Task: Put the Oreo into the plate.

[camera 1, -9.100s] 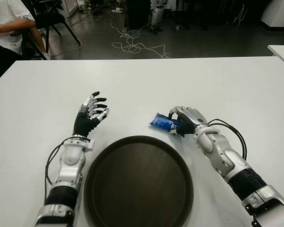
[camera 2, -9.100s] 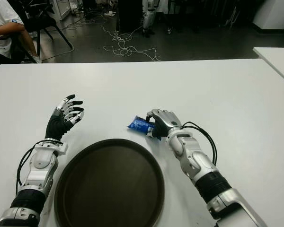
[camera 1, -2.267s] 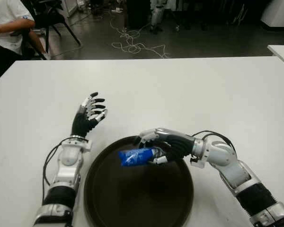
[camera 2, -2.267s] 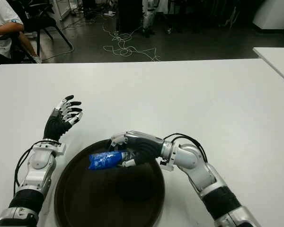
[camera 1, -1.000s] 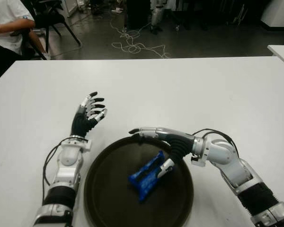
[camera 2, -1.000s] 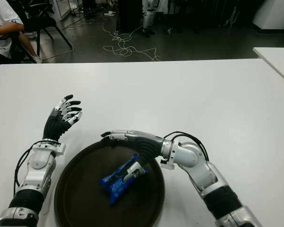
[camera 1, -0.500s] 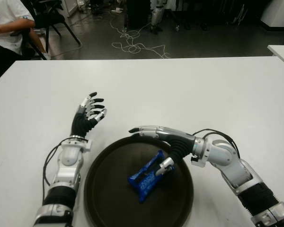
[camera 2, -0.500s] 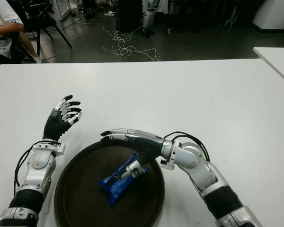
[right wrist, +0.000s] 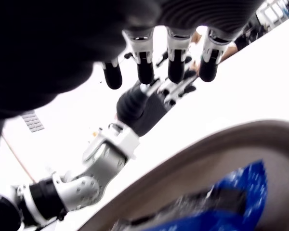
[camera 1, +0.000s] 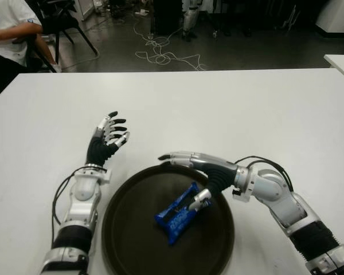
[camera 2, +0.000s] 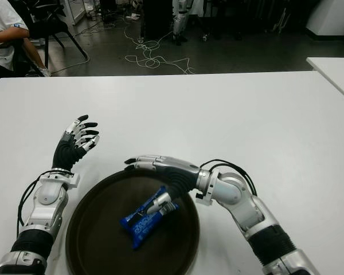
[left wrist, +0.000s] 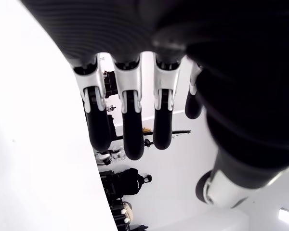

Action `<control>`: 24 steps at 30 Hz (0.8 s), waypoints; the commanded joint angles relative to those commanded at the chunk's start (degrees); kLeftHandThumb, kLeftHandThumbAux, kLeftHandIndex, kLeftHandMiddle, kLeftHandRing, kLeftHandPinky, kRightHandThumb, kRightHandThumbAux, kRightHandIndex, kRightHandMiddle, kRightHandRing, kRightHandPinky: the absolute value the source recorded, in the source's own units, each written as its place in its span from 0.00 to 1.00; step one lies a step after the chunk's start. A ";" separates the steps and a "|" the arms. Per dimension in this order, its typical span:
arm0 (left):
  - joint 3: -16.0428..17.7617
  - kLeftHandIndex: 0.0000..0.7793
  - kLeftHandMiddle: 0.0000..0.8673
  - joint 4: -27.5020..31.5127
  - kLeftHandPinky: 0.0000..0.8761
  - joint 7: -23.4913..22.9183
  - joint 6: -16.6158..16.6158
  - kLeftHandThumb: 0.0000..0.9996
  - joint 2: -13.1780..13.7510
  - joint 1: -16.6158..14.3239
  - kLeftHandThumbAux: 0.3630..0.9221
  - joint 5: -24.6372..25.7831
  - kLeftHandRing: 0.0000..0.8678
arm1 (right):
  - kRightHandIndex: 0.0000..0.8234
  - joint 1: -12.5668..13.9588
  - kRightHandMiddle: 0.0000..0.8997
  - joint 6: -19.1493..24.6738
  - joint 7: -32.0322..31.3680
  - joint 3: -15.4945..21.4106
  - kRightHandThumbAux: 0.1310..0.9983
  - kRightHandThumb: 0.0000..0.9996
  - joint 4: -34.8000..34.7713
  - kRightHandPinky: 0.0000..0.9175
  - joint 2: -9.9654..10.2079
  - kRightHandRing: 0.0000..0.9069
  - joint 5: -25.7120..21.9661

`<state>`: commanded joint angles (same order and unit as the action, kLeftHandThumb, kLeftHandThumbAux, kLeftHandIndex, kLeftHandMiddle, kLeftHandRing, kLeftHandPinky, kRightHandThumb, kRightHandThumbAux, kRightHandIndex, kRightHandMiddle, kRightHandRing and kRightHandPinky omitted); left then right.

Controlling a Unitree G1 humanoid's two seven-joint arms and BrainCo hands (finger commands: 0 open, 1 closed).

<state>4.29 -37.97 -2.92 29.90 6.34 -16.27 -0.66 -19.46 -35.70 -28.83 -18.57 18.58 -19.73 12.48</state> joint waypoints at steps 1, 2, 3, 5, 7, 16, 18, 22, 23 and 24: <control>0.02 0.18 0.30 -0.11 0.38 0.02 -0.01 0.49 -0.01 -0.05 0.67 0.01 0.34 | 0.00 -1.02 0.01 -0.79 0.29 0.59 0.26 0.00 1.97 0.03 -0.15 0.00 -0.34; 0.05 0.18 0.30 -0.26 0.39 0.18 -0.11 0.49 -0.04 -0.11 0.67 -0.05 0.34 | 0.00 -2.33 0.01 -1.32 0.91 1.83 0.26 0.00 4.02 0.03 -0.97 0.00 -0.49; 0.08 0.18 0.30 -0.35 0.38 0.29 -0.18 0.49 -0.05 -0.14 0.67 -0.09 0.34 | 0.00 -3.27 0.02 -1.82 1.33 2.72 0.26 0.00 5.55 0.02 -1.51 0.00 -0.54; 0.09 0.18 0.30 -0.52 0.38 0.58 -0.24 0.48 -0.06 -0.18 0.67 -0.28 0.34 | 0.00 -5.54 0.03 -2.09 2.18 4.05 0.26 0.00 9.06 0.02 -2.10 0.00 -0.37; 0.07 0.18 0.29 -0.64 0.37 0.78 -0.21 0.46 -0.04 -0.21 0.67 -0.45 0.34 | 0.01 -7.87 0.04 -2.02 3.25 4.86 0.26 0.00 13.10 0.04 -2.05 0.01 0.06; -0.02 0.18 0.30 -1.16 0.38 0.77 0.15 0.45 0.12 -0.42 0.69 -0.70 0.34 | 0.08 -13.45 0.14 -4.57 19.13 5.94 0.37 0.00 32.21 0.12 -2.66 0.12 7.34; -0.09 0.18 0.31 -1.20 0.37 0.93 0.23 0.44 0.24 -0.42 0.69 -0.96 0.34 | 0.10 -14.65 0.16 -4.55 21.59 6.31 0.40 0.01 35.28 0.16 -2.91 0.15 7.70; -0.41 0.19 0.31 -1.42 0.35 1.31 0.33 0.41 0.65 -0.56 0.68 -1.86 0.34 | 0.13 -17.35 0.21 -1.75 25.79 7.51 0.47 0.07 40.19 0.25 -1.66 0.22 7.22; -0.39 0.19 0.32 -1.50 0.35 1.24 0.36 0.41 0.64 -0.60 0.68 -1.79 0.34 | 0.14 -17.83 0.22 -1.31 26.17 7.82 0.50 0.11 41.05 0.28 -1.37 0.24 6.85; -0.33 0.19 0.32 -1.57 0.35 1.06 0.49 0.41 0.57 -0.63 0.68 -1.56 0.34 | 0.15 -18.16 0.23 -0.44 26.47 8.62 0.51 0.13 41.77 0.31 -0.82 0.26 5.83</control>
<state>3.96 -39.55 -1.87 30.39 6.92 -16.90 -2.22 -37.62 -36.14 -2.36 -9.95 60.35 -20.55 18.31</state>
